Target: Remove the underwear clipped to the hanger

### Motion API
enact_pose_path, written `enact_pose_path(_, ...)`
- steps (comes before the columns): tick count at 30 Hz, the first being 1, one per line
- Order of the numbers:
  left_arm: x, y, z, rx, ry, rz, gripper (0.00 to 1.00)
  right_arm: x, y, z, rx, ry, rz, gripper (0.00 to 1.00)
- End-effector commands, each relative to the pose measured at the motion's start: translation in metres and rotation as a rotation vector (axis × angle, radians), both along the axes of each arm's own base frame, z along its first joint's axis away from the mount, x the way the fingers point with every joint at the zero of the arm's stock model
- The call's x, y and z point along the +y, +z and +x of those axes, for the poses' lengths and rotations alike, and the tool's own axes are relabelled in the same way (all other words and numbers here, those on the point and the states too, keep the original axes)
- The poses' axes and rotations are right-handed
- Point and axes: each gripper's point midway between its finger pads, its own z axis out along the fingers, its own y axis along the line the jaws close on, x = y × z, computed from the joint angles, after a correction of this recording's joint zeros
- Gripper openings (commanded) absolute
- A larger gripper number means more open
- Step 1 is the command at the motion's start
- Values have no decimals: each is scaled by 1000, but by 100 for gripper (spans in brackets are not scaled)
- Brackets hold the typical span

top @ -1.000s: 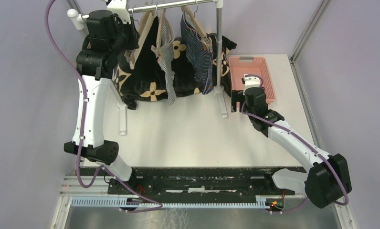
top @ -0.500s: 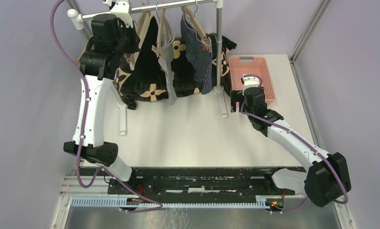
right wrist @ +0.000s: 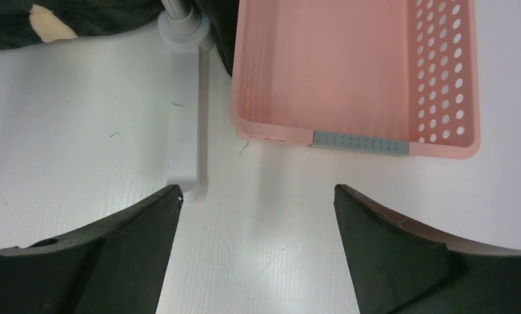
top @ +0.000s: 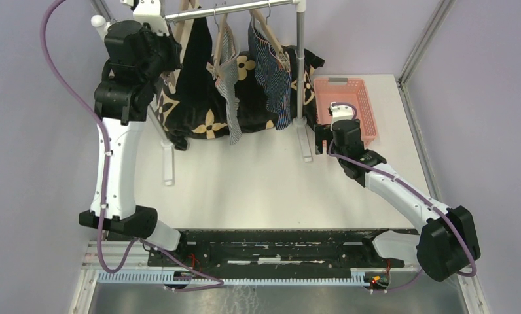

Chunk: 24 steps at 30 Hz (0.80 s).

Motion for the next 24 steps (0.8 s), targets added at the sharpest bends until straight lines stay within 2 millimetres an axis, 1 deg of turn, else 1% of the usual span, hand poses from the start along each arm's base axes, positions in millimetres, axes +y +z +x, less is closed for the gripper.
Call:
enact_pose_path(1,10,59,-24,-190,28,-36,3,4,28,12,-78,-10,21,95)
enact_pose_path(2,10,55,-24,-176,26,-35,3,4,27,11,-75,-9,19,95)
enact_pose_path(4,10,40,-26,-137,22,-32,3,5,26,11,-75,-8,20,95)
enact_pose_path(9,9,-6,-35,-46,15,-36,3,6,29,11,-78,-6,22,95)
enact_pose_path(14,16,-53,-44,55,45,-13,3,9,29,12,-76,7,30,95)
enact_pose_path(17,14,-77,-63,101,28,-29,3,10,33,12,-83,20,25,95)
enact_pose_path(19,9,-97,-84,123,-12,-54,3,12,38,13,-95,40,20,95)
enact_pose_path(22,6,-120,-117,142,-52,-101,3,16,46,13,-108,58,30,95)
enact_pose_path(24,-1,-132,-138,156,-100,-135,3,21,49,12,-106,74,62,95)
